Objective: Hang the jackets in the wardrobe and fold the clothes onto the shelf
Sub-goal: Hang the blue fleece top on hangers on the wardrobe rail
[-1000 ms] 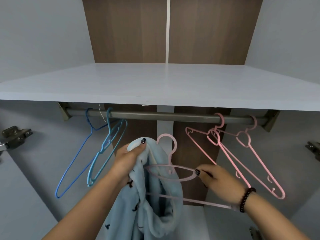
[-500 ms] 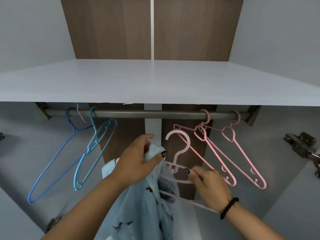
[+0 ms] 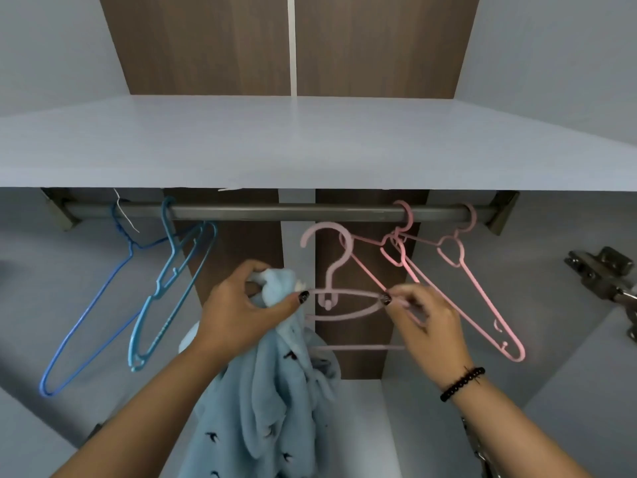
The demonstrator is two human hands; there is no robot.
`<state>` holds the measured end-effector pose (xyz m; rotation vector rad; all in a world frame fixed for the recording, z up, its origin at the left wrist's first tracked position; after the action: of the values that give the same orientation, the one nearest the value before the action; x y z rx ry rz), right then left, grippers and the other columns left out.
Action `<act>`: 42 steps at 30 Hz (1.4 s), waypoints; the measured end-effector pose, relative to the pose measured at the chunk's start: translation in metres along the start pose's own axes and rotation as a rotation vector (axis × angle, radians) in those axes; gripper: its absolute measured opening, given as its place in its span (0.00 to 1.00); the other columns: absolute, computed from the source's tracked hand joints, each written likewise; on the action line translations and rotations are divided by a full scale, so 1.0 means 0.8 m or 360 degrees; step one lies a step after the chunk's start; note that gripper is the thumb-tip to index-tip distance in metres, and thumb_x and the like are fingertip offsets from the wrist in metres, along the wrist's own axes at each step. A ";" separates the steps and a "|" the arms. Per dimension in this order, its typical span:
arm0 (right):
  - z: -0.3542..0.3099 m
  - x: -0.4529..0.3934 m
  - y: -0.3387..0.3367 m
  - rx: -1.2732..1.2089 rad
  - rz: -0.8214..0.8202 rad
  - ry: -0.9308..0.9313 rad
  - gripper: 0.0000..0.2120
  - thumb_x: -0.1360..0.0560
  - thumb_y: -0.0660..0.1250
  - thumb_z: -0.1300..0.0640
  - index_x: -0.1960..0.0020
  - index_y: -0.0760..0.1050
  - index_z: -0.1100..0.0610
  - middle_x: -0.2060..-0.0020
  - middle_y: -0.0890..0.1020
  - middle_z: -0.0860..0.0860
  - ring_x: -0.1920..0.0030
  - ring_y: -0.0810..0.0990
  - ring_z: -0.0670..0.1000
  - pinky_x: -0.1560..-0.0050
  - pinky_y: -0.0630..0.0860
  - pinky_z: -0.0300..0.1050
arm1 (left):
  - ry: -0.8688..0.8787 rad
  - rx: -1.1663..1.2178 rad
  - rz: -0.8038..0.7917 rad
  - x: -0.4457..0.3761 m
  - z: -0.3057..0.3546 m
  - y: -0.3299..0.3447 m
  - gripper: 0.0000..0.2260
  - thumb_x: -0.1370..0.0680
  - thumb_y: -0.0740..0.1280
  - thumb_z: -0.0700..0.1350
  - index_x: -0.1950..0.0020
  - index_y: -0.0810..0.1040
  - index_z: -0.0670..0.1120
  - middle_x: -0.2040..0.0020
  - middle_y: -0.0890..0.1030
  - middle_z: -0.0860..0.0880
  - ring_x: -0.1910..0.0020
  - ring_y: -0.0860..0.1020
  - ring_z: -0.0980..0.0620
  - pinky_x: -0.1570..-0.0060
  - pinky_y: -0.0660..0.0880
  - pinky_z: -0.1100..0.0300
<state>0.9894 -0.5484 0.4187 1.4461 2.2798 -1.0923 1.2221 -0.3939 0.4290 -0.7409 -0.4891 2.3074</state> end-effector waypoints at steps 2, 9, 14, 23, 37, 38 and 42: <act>0.014 0.008 -0.020 -0.0086 0.0255 0.0065 0.06 0.23 0.62 0.52 0.47 0.75 0.49 0.51 0.78 0.47 0.49 0.76 0.40 0.49 0.70 0.28 | -0.0083 0.0105 0.0087 0.001 -0.010 -0.012 0.20 0.38 0.76 0.60 0.52 0.75 0.57 0.59 0.82 0.55 0.60 0.81 0.57 0.63 0.77 0.61; 0.091 0.053 -0.033 -0.0771 0.1058 0.0656 0.10 0.18 0.54 0.55 0.49 0.71 0.44 0.50 0.77 0.49 0.47 0.75 0.48 0.44 0.70 0.39 | -0.0133 0.0276 0.0240 0.014 -0.010 -0.046 0.15 0.34 0.79 0.49 0.53 0.77 0.51 0.59 0.83 0.49 0.60 0.82 0.55 0.62 0.80 0.61; 0.132 0.058 0.075 -0.0764 0.0362 0.1223 0.05 0.21 0.61 0.58 0.54 0.75 0.53 0.56 0.81 0.59 0.54 0.79 0.57 0.50 0.75 0.52 | -0.0189 0.0405 0.0322 0.027 0.003 -0.069 0.19 0.39 0.79 0.58 0.55 0.78 0.52 0.63 0.84 0.48 0.63 0.83 0.50 0.62 0.81 0.51; 0.089 0.154 0.268 -0.0988 -0.1230 0.1892 0.37 0.49 0.83 0.51 0.42 0.79 0.62 0.50 0.84 0.58 0.48 0.83 0.57 0.45 0.79 0.55 | -0.0212 0.0600 0.0434 0.047 0.019 -0.100 0.23 0.38 0.78 0.58 0.52 0.77 0.47 0.66 0.85 0.45 0.65 0.84 0.46 0.62 0.80 0.50; 0.133 0.064 0.159 -0.1307 -0.0333 0.1707 0.06 0.24 0.62 0.65 0.54 0.78 0.65 0.66 0.82 0.61 0.68 0.81 0.56 0.70 0.77 0.45 | -0.0181 0.0430 0.0359 0.069 -0.037 -0.095 0.18 0.41 0.76 0.59 0.55 0.78 0.55 0.70 0.82 0.48 0.74 0.75 0.57 0.72 0.73 0.66; 0.133 0.056 0.149 -0.1372 -0.0300 0.1668 0.06 0.24 0.62 0.67 0.55 0.78 0.65 0.67 0.81 0.61 0.70 0.81 0.56 0.70 0.78 0.46 | -0.0163 0.0401 0.0335 0.069 -0.038 -0.093 0.17 0.39 0.77 0.58 0.55 0.79 0.55 0.71 0.81 0.49 0.74 0.73 0.59 0.73 0.72 0.67; 0.127 0.033 0.106 -0.1437 -0.0232 0.1587 0.10 0.24 0.58 0.70 0.56 0.78 0.65 0.67 0.81 0.61 0.71 0.81 0.55 0.72 0.78 0.46 | -0.0052 0.0386 0.0321 0.070 -0.036 -0.088 0.13 0.32 0.77 0.41 0.57 0.81 0.59 0.67 0.83 0.55 0.70 0.77 0.62 0.68 0.74 0.70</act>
<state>1.0299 -0.5809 0.2940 1.5209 2.8259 0.8477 1.2386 -0.3014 0.4219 -0.6594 -0.1482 2.5115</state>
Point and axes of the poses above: each hand's wrist, its own x-axis away from the middle knuckle, its own y-axis out of the palm, z = x × y, the point moved 10 cm from there along -x, towards the middle knuckle
